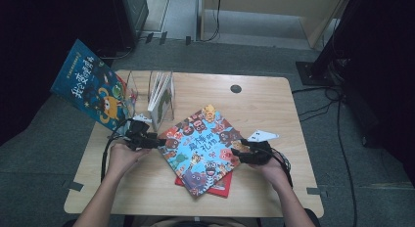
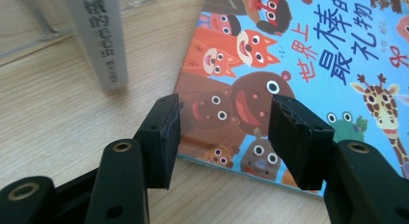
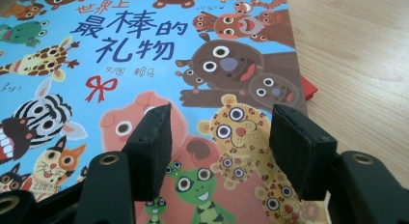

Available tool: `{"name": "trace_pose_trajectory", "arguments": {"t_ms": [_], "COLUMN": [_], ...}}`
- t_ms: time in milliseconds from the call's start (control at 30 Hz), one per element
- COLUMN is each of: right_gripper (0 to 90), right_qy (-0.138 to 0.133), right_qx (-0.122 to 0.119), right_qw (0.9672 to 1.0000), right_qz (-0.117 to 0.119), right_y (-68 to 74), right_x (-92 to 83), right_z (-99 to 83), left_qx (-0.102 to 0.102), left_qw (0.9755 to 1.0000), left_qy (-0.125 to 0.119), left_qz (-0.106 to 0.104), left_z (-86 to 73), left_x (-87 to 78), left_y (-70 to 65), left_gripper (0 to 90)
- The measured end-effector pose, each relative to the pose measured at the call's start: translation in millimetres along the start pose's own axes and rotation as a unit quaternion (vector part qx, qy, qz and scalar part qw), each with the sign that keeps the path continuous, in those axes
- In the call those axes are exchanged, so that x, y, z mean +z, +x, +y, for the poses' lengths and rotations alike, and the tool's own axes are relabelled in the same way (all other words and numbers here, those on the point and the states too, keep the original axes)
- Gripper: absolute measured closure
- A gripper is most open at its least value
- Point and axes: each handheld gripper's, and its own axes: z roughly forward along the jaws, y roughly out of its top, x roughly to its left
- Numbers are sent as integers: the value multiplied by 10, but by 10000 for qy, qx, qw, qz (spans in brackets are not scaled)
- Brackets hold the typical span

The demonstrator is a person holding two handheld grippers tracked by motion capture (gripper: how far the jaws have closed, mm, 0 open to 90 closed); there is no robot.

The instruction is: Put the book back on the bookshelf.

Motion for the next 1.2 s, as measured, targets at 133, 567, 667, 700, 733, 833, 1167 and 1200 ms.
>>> {"name": "trace_pose_trajectory", "arguments": {"t_ms": [133, 567, 667, 700, 733, 833, 1167, 1200], "right_gripper": [419, 494, 554, 554, 585, 600, 642, 662], "right_qy": [-8, -21, -13, -13, -31, -35, -40, -55], "right_qx": [10, 109, 141, 141, 141, 112, 127, 127], "right_qw": [10000, 9999, 9999, 9999, 9999, 9999, 9999, 9999], "right_qz": [-5, 12, -32, -32, -52, -45, -49, -72], "right_y": [4, 7, 2, 2, 0, -1, 14, 13], "right_x": [-16, -78, -105, -105, -113, -118, -175, -186], "right_z": [-18, -83, -101, -101, -108, -114, -167, -180], "left_qx": [95, 67, 134, 140, 167, 110, -688, -704], "left_qw": [9999, 9989, 9984, 9984, 9985, 9994, 9967, 9966], "left_qy": [-73, -429, -534, -536, -484, -231, -132, -134], "left_qz": [-35, -195, -157, -59, 191, 243, -400, -414], "left_z": [-6, -100, -117, -114, -109, -96, -63, -66], "left_x": [42, 21, 27, 23, 19, 52, 116, 116], "left_y": [-9, 102, 121, 121, 115, 143, 300, 303], "left_gripper": [452, 493, 507, 507, 535, 549, 542, 545]}}
